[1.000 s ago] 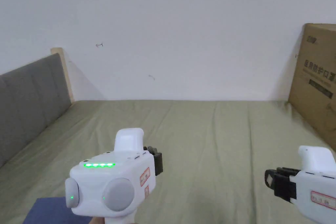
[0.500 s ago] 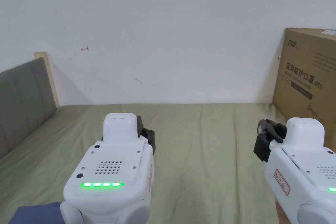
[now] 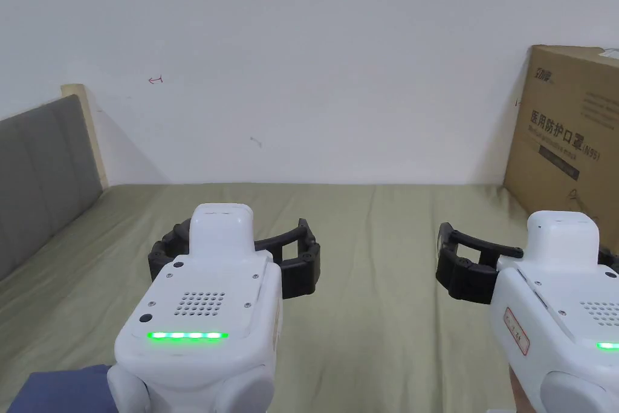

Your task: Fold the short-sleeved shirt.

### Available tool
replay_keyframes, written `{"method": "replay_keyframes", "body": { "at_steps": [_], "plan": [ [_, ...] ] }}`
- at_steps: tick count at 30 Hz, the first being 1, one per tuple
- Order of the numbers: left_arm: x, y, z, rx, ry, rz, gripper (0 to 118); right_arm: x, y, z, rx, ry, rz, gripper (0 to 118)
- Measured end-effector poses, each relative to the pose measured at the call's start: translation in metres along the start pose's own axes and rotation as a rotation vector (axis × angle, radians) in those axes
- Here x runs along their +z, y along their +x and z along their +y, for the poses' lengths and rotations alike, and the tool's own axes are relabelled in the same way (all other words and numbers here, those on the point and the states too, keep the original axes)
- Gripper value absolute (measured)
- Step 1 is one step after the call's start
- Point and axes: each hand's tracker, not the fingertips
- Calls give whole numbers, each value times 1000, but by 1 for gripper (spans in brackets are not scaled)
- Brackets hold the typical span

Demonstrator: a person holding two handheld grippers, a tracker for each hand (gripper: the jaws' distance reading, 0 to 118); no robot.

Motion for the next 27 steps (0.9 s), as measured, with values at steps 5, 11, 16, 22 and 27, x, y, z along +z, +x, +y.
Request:
{"method": "replay_keyframes", "body": {
  "at_steps": [5, 11, 16, 22, 27],
  "plan": [
    [1, 0, -2, 7, 19, 30, 112, -1, -1, -1, -2, -9, 3, 118],
    [0, -3, 0, -12, 12, 45, 112, -1, -4, -3, 12, -12, 2, 118],
    [1, -8, 3, 19, 2, 22, 112, -1, -5, -4, 13, -16, 3, 118],
    [-1, -9, 4, 28, -19, 35, 112, -1, -6, -4, 11, -20, 5, 118],
    [-2, -8, 3, 12, -25, 58, 112, 0, -8, -4, 17, -21, 8, 118]
  ]
}}
